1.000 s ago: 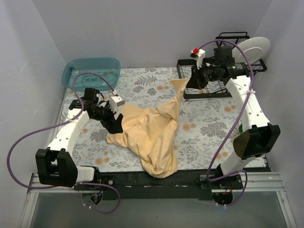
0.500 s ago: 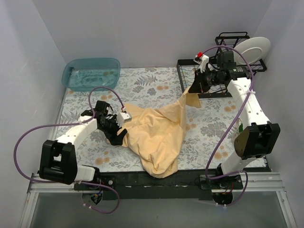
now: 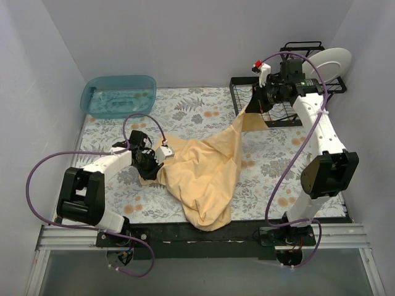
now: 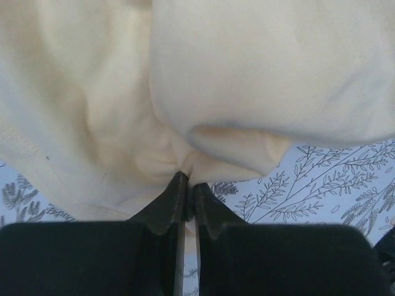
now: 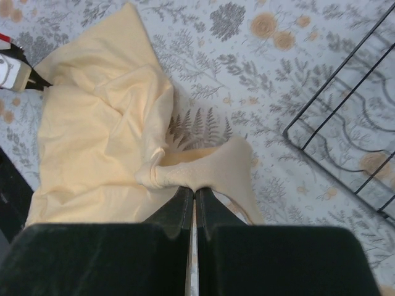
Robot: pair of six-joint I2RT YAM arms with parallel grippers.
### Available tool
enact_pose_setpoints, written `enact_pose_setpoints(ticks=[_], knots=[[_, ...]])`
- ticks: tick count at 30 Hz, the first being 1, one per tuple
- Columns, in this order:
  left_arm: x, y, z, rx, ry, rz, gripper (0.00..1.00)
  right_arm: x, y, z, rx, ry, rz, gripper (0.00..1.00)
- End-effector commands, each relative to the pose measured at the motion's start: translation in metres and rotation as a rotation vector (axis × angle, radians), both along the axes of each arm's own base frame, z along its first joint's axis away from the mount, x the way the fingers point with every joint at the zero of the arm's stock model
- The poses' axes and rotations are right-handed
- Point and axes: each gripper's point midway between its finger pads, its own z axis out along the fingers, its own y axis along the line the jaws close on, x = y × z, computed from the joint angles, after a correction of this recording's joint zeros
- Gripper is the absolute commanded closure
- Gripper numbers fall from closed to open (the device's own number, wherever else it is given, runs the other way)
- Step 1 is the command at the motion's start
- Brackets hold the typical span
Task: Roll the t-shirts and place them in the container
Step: Flatten out the T-shirt at the center of the board.
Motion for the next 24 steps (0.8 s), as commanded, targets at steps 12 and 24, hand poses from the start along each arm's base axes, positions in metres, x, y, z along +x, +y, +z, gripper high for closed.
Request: enact_pose_setpoints(ticks=[12,24], knots=[[0.175,-0.011,0.342,-0.181,-0.92,0.214,1.0,0.09,-0.031,0.214,0.012,-0.766,-0.224,0.99],[0.082,-0.009,0.375,-0.227,-0.975,0.063,1.0,-0.025,0.009,0.24,0.058,-0.837,0.004,0.99]])
